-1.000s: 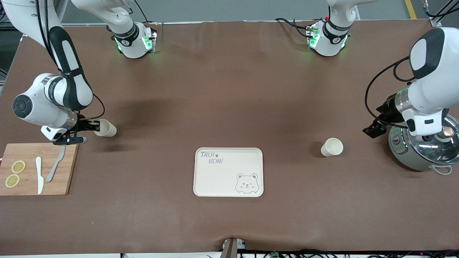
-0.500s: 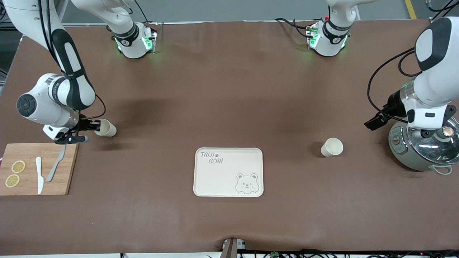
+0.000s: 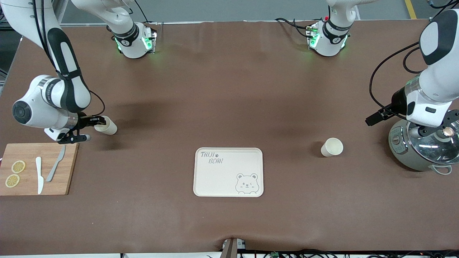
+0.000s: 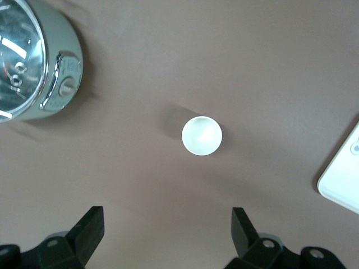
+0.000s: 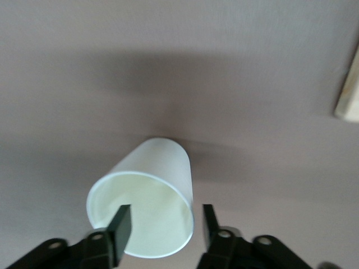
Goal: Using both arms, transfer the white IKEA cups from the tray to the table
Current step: 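Lower the cup beside the cutting board and open the right gripper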
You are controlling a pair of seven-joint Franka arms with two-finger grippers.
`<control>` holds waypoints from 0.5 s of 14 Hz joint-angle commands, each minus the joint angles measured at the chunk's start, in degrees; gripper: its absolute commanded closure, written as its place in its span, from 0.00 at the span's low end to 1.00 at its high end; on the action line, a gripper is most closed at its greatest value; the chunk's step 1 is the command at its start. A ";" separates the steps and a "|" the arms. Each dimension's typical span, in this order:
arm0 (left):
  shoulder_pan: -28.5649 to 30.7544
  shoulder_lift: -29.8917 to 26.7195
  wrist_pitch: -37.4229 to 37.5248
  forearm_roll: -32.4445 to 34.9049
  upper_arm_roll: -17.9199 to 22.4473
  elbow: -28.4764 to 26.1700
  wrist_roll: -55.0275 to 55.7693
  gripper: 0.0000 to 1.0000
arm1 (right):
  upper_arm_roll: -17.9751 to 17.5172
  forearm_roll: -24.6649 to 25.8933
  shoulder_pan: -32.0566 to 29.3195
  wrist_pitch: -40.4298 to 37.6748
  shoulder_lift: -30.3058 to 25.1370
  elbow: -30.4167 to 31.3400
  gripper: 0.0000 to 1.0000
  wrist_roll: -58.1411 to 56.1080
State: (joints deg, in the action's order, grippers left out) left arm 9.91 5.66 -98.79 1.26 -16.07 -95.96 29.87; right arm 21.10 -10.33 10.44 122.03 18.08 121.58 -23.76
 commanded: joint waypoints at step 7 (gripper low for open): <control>-0.24 -1.18 3.95 1.19 -0.63 3.50 -18.86 0.00 | -0.35 0.66 -3.23 -26.37 3.27 -31.89 0.00 -3.93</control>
State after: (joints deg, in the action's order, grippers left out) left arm 9.77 5.51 -96.96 1.29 -16.31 -93.05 14.05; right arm 21.21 -10.21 9.18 102.54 18.64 98.88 -26.95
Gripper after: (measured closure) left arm 0.000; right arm 0.000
